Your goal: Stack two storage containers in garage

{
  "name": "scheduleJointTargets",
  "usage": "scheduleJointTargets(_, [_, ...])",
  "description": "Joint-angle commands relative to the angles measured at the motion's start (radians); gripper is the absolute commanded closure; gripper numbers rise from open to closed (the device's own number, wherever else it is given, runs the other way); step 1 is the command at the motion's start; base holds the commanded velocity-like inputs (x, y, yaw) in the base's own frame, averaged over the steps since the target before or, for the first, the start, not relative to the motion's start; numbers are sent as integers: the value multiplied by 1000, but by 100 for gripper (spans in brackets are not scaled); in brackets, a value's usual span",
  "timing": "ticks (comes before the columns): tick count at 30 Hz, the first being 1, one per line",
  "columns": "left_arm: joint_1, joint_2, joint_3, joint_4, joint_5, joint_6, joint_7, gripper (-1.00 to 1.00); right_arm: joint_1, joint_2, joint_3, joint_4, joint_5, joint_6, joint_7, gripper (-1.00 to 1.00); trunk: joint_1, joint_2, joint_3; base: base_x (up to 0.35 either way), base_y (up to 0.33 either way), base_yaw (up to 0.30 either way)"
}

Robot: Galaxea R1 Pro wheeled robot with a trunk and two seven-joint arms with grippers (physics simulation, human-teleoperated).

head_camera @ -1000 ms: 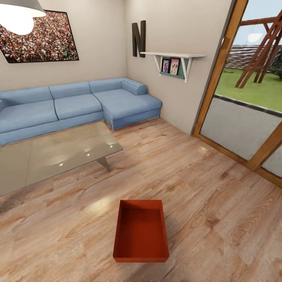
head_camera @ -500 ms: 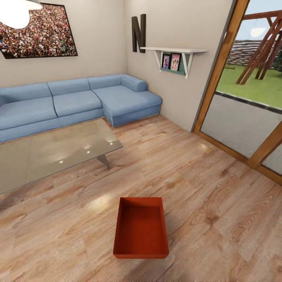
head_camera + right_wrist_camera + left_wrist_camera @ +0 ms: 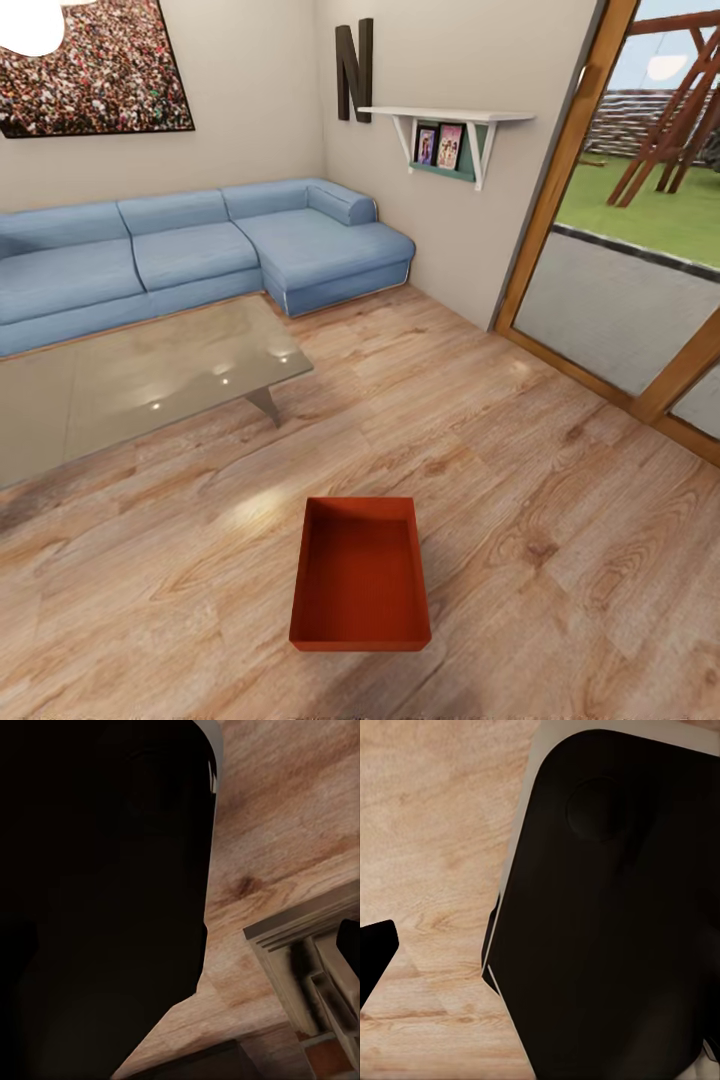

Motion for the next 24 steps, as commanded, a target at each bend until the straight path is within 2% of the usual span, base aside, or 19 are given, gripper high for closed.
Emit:
scheduleJointTargets(1, [0, 0, 2, 0, 3, 0, 2, -100, -1, 0, 8, 3, -9, -6, -1, -100, 0, 0, -2, 0, 0, 0])
scheduleJointTargets(24, [0, 0, 2, 0, 3, 0, 2, -100, -1, 1, 9, 3, -9, -6, -1, -100, 0, 0, -39, 0, 0, 0])
